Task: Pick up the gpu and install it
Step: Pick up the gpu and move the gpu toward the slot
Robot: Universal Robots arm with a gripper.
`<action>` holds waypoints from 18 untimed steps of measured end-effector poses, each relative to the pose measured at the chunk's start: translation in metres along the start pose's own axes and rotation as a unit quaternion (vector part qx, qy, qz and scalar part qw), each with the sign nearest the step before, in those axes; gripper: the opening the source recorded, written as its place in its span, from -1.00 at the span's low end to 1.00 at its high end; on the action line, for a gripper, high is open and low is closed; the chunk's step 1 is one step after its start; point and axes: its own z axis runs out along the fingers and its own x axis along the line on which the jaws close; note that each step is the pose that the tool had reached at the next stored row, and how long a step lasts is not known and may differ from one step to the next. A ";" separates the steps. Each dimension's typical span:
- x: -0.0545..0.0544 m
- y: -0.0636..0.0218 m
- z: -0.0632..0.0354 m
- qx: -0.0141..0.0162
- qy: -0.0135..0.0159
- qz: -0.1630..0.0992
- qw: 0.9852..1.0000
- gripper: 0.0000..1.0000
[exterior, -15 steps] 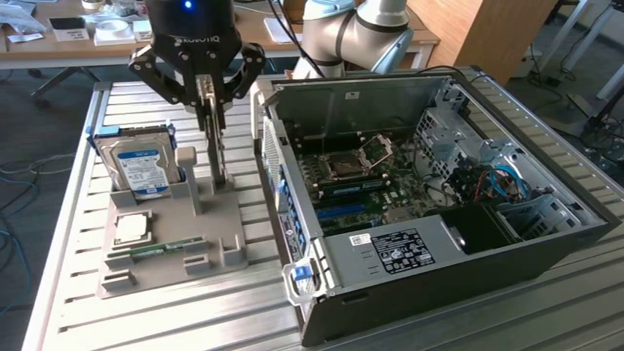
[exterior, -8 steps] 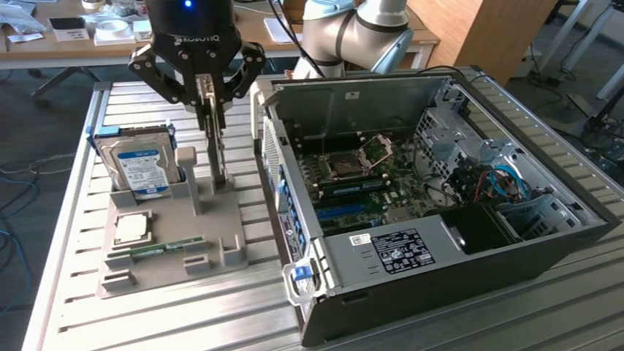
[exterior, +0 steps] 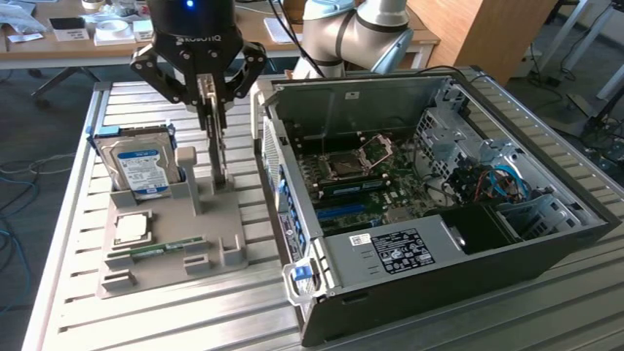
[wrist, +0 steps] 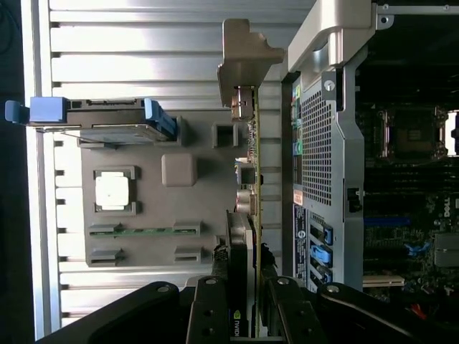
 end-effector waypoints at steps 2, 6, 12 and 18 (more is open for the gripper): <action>-0.002 0.0001 0.0001 0.000 0.000 0.000 1.000 -0.47; -0.007 0.0003 0.0002 -0.001 0.000 0.000 1.000 -0.47; -0.017 0.0007 0.0005 -0.003 0.000 0.000 1.000 -0.47; -0.027 0.0012 0.0008 -0.005 0.000 0.000 1.000 -0.47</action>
